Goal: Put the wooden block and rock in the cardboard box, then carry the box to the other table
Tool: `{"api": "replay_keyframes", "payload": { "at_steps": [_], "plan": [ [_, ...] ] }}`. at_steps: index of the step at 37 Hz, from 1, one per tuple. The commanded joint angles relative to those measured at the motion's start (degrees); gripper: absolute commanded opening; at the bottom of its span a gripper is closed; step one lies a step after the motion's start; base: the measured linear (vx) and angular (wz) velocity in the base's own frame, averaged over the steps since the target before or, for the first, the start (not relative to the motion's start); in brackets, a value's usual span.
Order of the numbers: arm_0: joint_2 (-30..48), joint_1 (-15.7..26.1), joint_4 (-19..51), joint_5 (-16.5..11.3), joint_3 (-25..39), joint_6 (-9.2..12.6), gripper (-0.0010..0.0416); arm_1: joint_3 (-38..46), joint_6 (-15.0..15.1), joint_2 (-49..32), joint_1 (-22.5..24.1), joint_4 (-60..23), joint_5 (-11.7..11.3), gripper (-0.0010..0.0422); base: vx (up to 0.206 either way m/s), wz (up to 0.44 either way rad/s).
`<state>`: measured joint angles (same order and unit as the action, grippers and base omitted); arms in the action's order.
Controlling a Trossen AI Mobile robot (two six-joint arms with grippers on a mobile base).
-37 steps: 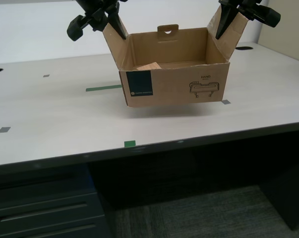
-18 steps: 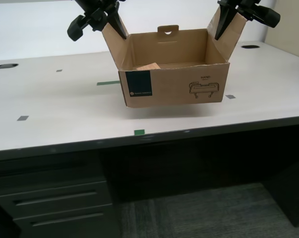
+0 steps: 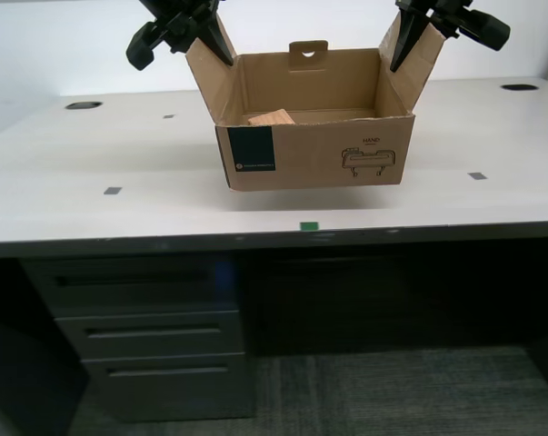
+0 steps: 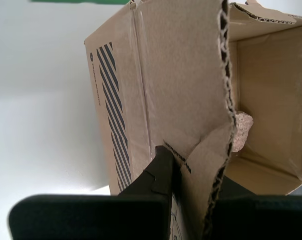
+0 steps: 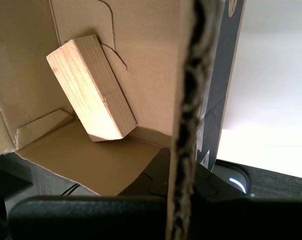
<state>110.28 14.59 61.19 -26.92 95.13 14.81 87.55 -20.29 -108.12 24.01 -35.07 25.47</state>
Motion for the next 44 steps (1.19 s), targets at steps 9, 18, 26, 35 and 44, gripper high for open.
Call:
{"api": "replay_keyframes", "payload": {
  "at_steps": [9, 18, 26, 35, 44],
  "plan": [
    [-0.1, 0.3, -0.3, -1.9, 0.0, 0.3, -0.0001, 0.1, -4.9, 0.1, 0.3, 0.9, 0.6, -0.0001, -0.059, 0.274],
    [-0.1, 0.4, -0.7, -1.5, 0.0, -0.3, -0.0001, 0.1, -5.3, 0.1, 0.3, 0.7, 0.6, -0.0001, -0.057, 0.157],
    [-0.1, 0.3, -0.6, -1.0, 0.0, -0.1, -0.0001, 0.1, -4.9, 0.1, 0.4, 3.6, 0.7, -0.0001, -0.051, 0.097],
    [-0.1, 0.4, -0.2, 1.5, 0.0, -0.3, -0.0001, 0.1, -5.9, 0.1, 0.4, 3.4, 0.7, -0.0001, -0.055, 0.152],
    [-0.1, 0.4, -0.6, 1.5, 0.0, -1.3, -0.0001, 0.1, -6.3, 0.1, 0.5, 3.0, 0.5, -0.0001, -0.063, 0.180]
  ]
}}
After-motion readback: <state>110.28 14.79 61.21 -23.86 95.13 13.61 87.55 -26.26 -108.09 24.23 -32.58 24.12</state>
